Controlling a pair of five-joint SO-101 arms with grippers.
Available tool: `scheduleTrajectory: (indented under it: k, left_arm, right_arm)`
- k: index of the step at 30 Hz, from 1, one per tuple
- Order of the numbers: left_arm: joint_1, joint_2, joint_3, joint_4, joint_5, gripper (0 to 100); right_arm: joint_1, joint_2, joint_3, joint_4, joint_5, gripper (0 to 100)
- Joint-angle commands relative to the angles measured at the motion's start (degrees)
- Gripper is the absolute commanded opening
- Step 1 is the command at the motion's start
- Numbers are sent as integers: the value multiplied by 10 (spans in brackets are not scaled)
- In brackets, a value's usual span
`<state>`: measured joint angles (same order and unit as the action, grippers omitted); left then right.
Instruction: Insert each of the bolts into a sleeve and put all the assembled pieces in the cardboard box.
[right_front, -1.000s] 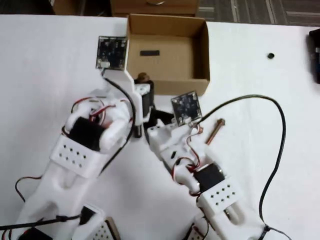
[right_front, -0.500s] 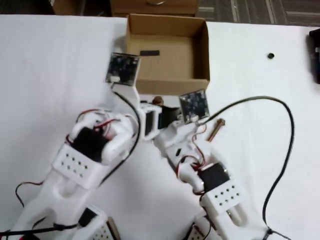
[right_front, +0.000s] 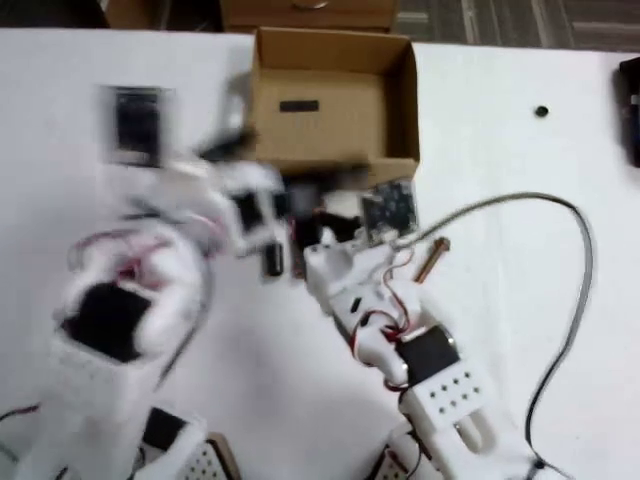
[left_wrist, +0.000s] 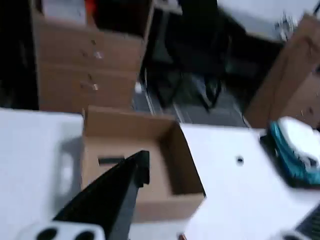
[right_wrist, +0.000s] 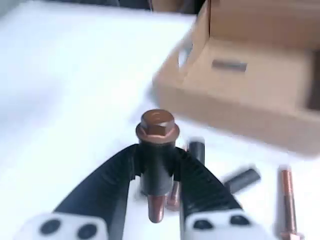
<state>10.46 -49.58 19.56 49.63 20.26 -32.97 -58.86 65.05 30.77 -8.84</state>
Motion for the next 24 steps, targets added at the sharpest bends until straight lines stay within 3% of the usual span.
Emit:
scheduleTrajectory:
  k: [1,4,5,10,16,20,24]
  left_arm:
    - [-88,15,-73,14,1,268]
    - [-126,27,-87,38,1,30]
    - [-138,28,-85,40,1,8]
    - [-179,32,-29,62,-5,21]
    - [-175,29,122,65,-65,20]
    - [-123,29,215,91,-99,20]
    - [-48,31,224,157,-133,20]
  right_arm:
    - [7,-8,-19,10,2,19]
    - [21,-8,-21,9,2,19]
    - [24,-8,-22,11,2,19]
    - [23,-8,-22,29,2,19]
    - [23,-8,-22,58,2,19]
    - [23,-8,-22,68,2,19]
    - [23,-8,-23,72,2,19]
